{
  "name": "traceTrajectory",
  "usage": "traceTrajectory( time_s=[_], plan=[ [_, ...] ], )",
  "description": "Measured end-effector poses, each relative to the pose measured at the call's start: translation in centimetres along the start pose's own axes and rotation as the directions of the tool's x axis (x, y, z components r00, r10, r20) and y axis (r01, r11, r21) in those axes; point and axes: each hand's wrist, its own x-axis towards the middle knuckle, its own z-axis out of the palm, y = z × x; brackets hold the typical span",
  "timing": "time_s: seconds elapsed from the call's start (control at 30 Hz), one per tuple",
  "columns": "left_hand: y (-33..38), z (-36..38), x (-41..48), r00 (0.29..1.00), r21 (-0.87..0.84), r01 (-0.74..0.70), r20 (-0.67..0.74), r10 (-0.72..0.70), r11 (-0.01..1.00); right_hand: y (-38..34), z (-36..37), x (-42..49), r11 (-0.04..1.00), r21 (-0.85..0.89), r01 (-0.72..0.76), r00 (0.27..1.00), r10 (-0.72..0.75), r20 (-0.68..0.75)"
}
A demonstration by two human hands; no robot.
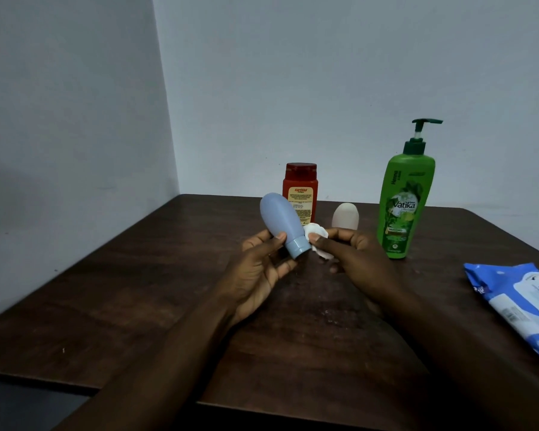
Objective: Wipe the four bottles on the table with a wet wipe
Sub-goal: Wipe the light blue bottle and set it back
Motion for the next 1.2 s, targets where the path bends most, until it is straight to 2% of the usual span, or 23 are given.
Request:
traceTrajectory(
  time_s=[0.1, 0.37, 0.57, 0.63, 0.7, 0.8, 0.97, 1.07, 1.2],
  plan=[
    [0.1, 0.0, 0.0, 1.0, -0.019, -0.003, -0.018, 0.003, 1.0, -0.1, 0.1, 0.0, 0.998, 0.053, -0.023, 1.0, 0.024, -0.006],
    [0.4, 0.1, 0.1, 0.995, -0.061, -0.032, -0.094, 0.026, 0.998, -0.3, 0.2, -0.6, 0.989, 0.0, 0.149, 0.989, -0.149, -0.004],
    [0.3, 0.3, 0.1, 0.994, -0.126, -0.033, -0.105, 0.019, 0.991, -0.1, 0.4, -0.3, 0.987, 0.146, 0.072, 0.997, -0.065, -0.049],
    [0.3, 0.4, 0.1, 0.994, -0.14, -0.04, -0.107, 0.025, 0.989, 0.1, 0.5, -0.3, 0.991, 0.089, 0.104, 0.992, -0.098, -0.074],
    [0.3, 0.5, 0.0, 0.994, -0.151, -0.04, -0.11, 0.024, 0.988, 0.2, 0.4, -0.4, 0.978, -0.092, 0.186, 0.975, -0.196, -0.107],
    [0.3, 0.5, 0.0, 0.993, -0.153, -0.035, -0.114, 0.018, 0.988, 0.1, 0.5, -0.8, 0.894, -0.308, 0.325, 0.922, -0.372, -0.108],
    [0.4, 0.3, 0.1, 0.994, -0.132, -0.043, -0.107, 0.029, 0.99, -0.1, 1.0, -1.2, 0.745, -0.417, 0.521, 0.813, -0.582, -0.024],
    [0.4, 0.2, 0.3, 0.993, -0.133, -0.044, -0.113, 0.029, 0.99, -0.2, 1.0, -1.2, 0.698, -0.444, 0.562, 0.787, -0.617, 0.024],
    [0.3, 0.4, 0.1, 0.996, -0.143, -0.027, -0.09, 0.014, 0.989, -0.2, 0.5, -0.9, 0.801, -0.395, 0.449, 0.851, -0.518, -0.084]
  ],
)
